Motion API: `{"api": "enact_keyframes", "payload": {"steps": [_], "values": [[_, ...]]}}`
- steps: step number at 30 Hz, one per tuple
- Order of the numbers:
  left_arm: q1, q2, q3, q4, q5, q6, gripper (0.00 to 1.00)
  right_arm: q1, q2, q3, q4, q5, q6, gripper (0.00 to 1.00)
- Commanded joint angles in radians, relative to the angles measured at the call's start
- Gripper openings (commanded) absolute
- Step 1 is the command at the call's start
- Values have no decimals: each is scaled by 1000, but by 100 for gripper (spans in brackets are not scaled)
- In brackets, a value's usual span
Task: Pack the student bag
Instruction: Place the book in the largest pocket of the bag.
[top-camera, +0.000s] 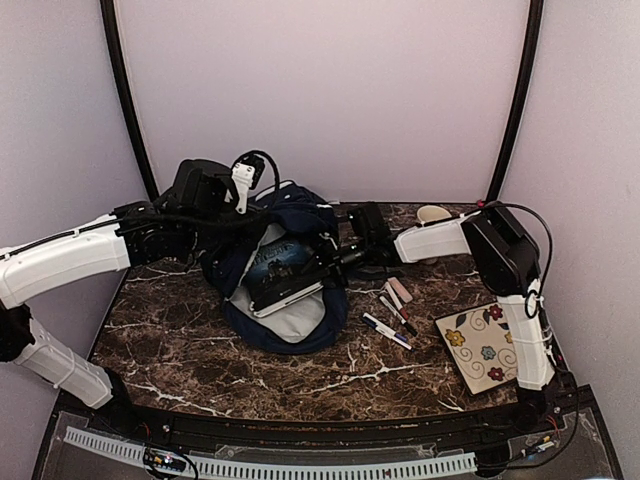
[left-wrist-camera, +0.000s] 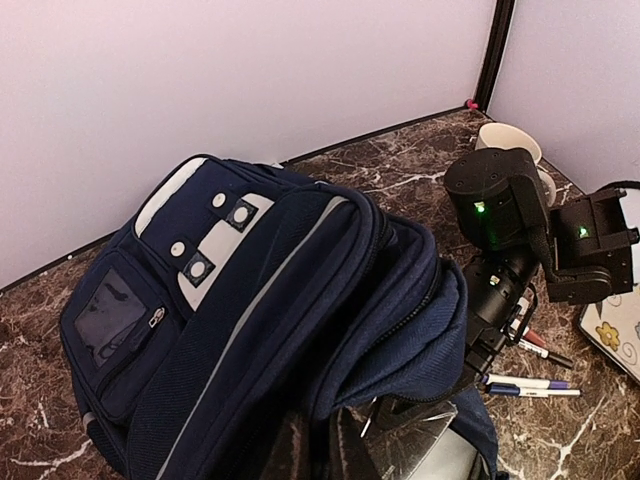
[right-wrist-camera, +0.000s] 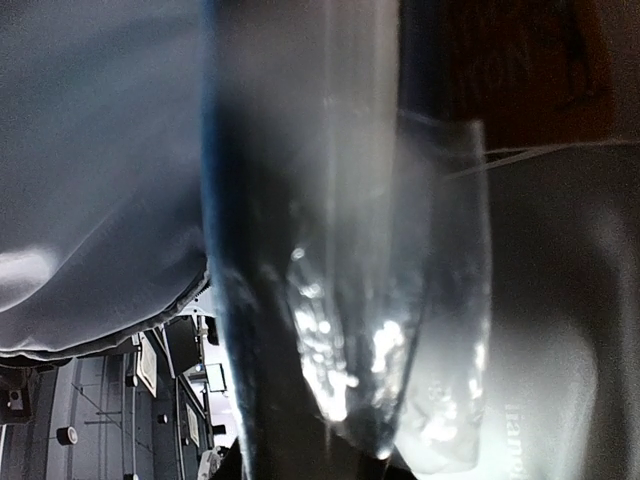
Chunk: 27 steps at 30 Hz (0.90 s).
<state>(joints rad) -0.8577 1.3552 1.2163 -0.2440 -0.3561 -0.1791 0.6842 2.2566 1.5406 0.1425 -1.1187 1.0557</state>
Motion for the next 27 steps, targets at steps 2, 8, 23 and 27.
{"api": "enact_keyframes", "payload": {"steps": [2, 8, 23, 27], "values": [[-12, -81, -3, 93, -9, -12, 0, 16, 17, 105, -123, 7, -164, 1], [-12, -92, -13, 81, -18, -11, 0, 14, -10, 120, -286, 80, -329, 46], [-12, -110, -37, 88, -30, -2, 0, 93, -189, 137, -659, 659, -799, 73], [-12, -102, -37, 92, -25, 9, 0, 100, -263, 73, -648, 706, -863, 73]]}}
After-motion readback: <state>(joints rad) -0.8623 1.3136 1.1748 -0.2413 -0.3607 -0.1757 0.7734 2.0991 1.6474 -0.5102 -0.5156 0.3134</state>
